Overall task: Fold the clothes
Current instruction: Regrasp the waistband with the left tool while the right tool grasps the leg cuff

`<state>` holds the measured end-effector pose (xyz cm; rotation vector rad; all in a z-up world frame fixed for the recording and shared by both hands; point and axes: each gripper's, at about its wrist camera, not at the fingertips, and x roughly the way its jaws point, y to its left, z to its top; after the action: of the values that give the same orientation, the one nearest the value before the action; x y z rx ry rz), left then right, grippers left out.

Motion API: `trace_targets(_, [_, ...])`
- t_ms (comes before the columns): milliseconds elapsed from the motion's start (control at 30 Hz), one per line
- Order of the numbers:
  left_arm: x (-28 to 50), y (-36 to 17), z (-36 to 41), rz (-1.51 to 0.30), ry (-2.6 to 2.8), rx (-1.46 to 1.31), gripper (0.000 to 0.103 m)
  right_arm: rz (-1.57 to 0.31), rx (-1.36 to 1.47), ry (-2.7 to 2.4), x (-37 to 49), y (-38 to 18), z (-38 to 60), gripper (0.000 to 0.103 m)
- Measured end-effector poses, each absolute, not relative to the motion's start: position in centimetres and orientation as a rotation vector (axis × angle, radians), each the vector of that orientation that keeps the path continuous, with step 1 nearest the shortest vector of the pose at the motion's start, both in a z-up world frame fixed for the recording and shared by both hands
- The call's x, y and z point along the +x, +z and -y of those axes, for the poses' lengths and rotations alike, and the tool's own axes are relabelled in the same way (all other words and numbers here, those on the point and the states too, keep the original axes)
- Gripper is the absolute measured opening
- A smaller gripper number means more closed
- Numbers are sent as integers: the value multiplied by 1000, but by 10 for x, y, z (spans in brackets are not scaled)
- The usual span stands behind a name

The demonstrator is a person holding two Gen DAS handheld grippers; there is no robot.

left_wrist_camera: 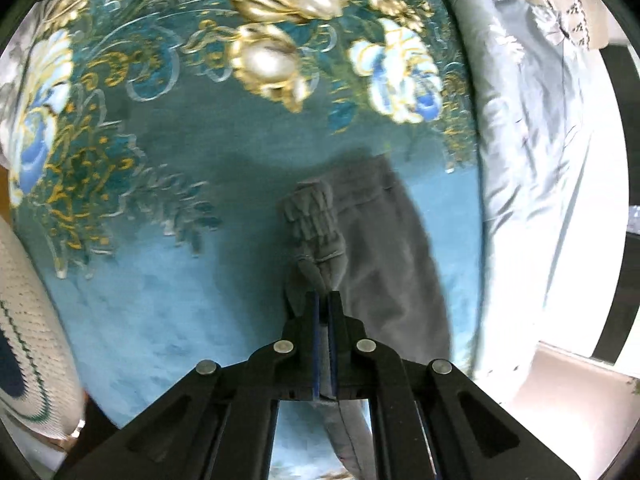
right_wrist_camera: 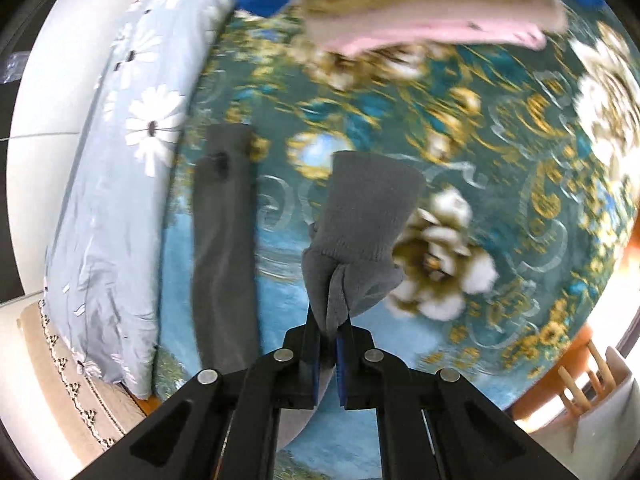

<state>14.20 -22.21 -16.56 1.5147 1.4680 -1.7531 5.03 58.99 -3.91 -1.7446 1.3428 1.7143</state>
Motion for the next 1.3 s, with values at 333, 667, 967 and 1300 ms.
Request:
trace_targets(333, [56,-154,218,-1584,-1717,1528,3,-1283,-1812,1709,-60,-26,-576,6])
trace_targets(667, [-3,-182,211,-1534,-1625,1523,2,-1190,-1943,1562,-156,-91,-548,6])
trace_targets(967, [-41,-222,212,-1478,-1549,1488,2,-1187,-2009,1560,-222,-141,-517,10])
trace_targets(1300, [-53,-259,217,-1486,-1453,1418,2,-1382,-2058,1757,-258,-164,-499,56])
